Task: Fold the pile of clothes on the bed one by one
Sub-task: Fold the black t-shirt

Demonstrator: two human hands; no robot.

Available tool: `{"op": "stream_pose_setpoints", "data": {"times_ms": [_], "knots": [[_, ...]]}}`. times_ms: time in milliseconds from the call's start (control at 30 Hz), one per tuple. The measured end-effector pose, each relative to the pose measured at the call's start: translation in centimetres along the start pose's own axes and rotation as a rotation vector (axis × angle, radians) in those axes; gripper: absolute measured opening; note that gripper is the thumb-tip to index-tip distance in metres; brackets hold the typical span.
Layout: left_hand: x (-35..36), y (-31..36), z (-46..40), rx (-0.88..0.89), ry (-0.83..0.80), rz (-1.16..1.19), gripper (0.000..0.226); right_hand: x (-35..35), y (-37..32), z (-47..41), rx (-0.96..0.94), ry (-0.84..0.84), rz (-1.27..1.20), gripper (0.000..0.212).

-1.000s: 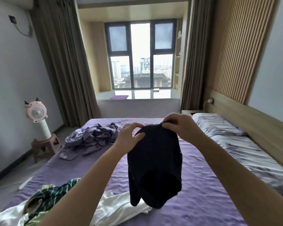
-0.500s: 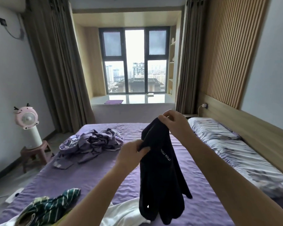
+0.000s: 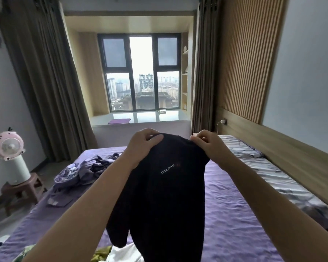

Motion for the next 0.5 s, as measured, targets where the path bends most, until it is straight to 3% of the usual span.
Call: {"op": "stream_pose_setpoints", "data": {"times_ms": [133,333,500], "knots": [[-0.9,0.5,-0.6,0.038,0.038,-0.041,0.014,0.4,0.1,0.3,0.005,0.022,-0.074,0.026],[-2.9,-0.8,-1.5,0.013,0.094,-0.030,0.011,1.8,0.1,1.2,-0.003,-0.168,-0.392,0.018],[-4.3,-2.4,-1.4,-0.037,0.132,0.049,0.012,1.5,0.8,0.8,0.018,-0.058,-0.464,0.011]]}}
Point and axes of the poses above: each hand's wrist, its own z-axis away from the middle knuckle, its own x-axis out of the palm, y = z × x, the point moved 7 cm from there along -z, towards the middle knuckle, and after that the axes turned 4 degrees about y, right-handed, at the moved point
